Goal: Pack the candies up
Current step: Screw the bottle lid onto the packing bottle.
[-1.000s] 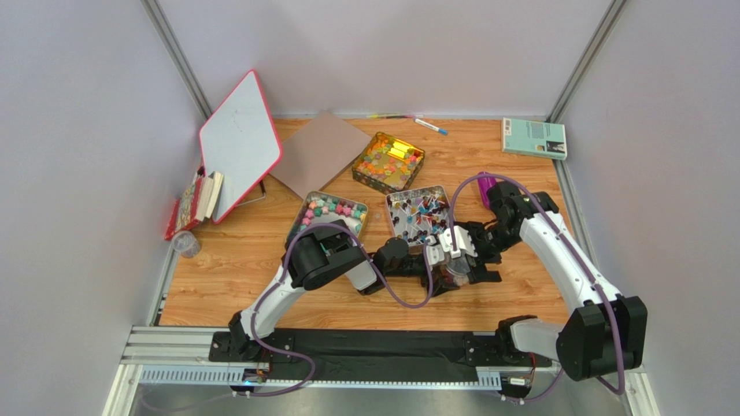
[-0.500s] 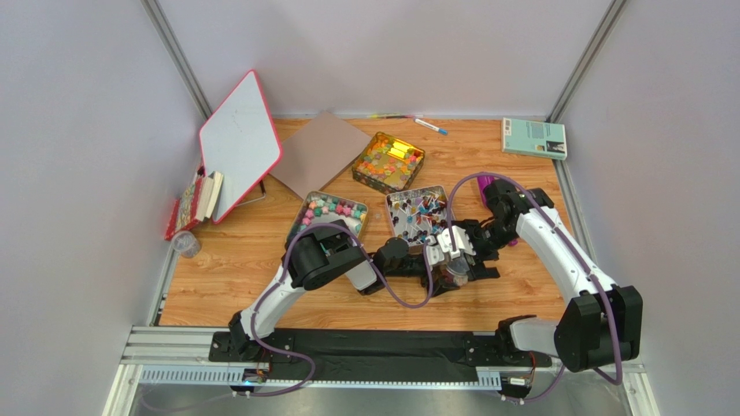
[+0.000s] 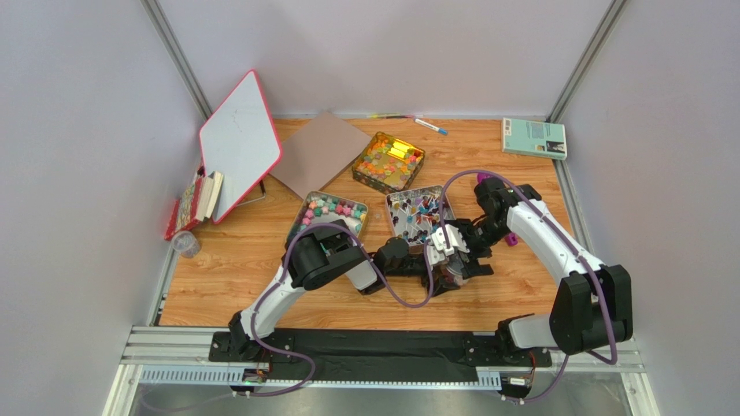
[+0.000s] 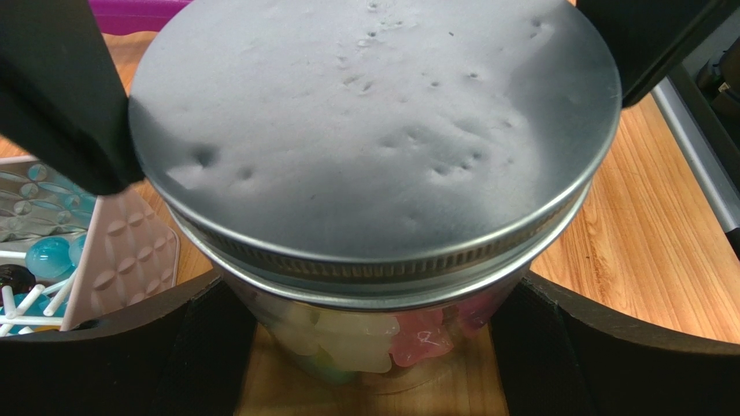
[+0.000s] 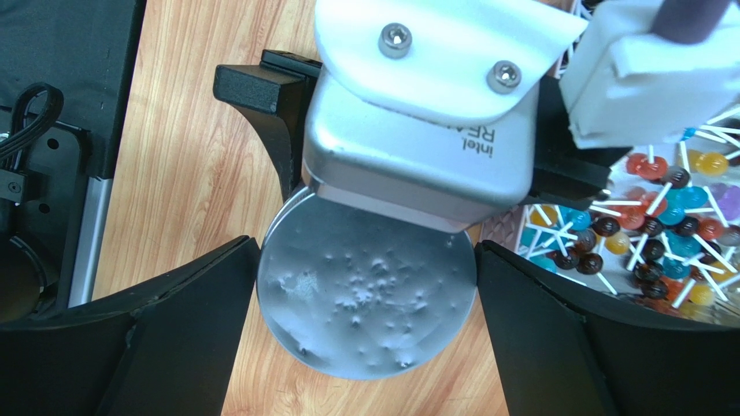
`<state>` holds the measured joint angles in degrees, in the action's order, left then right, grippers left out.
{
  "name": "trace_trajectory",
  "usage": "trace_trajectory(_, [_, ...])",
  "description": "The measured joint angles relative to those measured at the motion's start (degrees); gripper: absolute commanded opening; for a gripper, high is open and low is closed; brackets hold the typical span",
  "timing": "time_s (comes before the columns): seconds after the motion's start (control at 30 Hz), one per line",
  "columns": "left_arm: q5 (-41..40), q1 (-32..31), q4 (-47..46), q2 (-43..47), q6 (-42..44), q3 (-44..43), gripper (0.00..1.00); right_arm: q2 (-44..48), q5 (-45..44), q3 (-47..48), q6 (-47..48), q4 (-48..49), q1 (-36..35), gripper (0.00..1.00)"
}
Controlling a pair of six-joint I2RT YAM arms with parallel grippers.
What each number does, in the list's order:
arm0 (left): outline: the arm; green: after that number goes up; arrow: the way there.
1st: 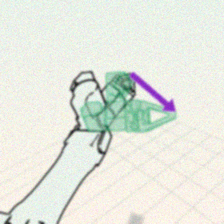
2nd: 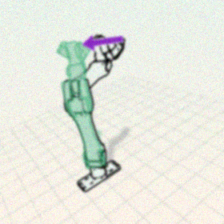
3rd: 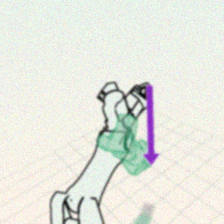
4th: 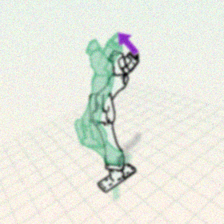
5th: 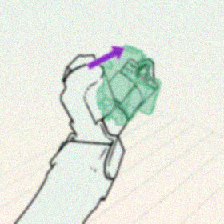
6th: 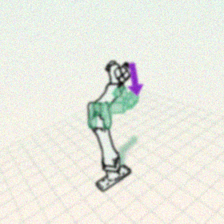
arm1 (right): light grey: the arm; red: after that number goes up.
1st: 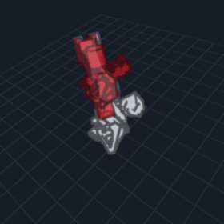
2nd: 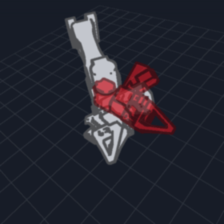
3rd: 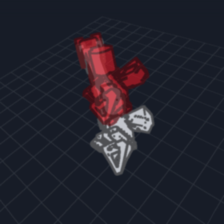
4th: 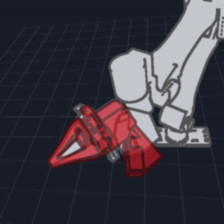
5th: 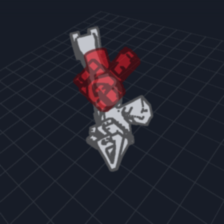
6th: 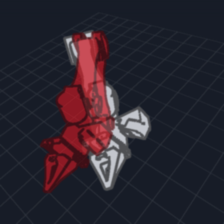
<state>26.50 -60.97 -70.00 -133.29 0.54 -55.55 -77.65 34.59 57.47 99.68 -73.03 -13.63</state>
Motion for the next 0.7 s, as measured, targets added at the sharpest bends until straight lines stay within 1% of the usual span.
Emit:
trace_trajectory(0.1, [-0.02,0.00,0.07,0.00,0.00,-0.02,0.00,-0.98,-0.09,0.00,-0.31,0.24,-0.20,1.00])
trace_trajectory(0.2, [-0.02,0.00,0.07,0.00,0.02,-0.02,0.00,-1.07,-0.24,0.02,-0.85,0.39,-0.20,0.89])
trace_trajectory(0.23, [-0.02,0.00,0.07,-0.02,0.02,-0.02,0.00,-1.11,-0.28,0.04,-1.09,0.46,-0.20,0.80])
trace_trajectory(0.3, [0.00,0.00,0.07,-0.02,0.02,-0.04,0.00,-1.31,-0.50,0.35,-1.95,0.52,-0.22,0.69])
trace_trajectory(0.33, [0.00,0.00,0.07,-0.02,0.02,-0.09,0.00,-1.46,-0.61,0.52,-2.36,0.59,-0.24,0.57])
trace_trajectory(0.43, [-0.15,0.00,0.09,-0.13,-0.02,-0.26,0.00,-2.16,-1.11,1.16,-4.31,0.66,-0.44,0.41])
trace_trajectory(0.53, [-0.28,0.02,0.13,-0.17,-0.04,-0.33,0.00,-2.78,-1.62,1.66,-6.54,0.74,-0.50,0.37])
trace_trajectory(0.7, [-0.42,0.02,0.13,-0.17,-0.04,-0.33,0.00,-1.64,-1.88,0.44,-10.27,2.58,-0.55,0.36])
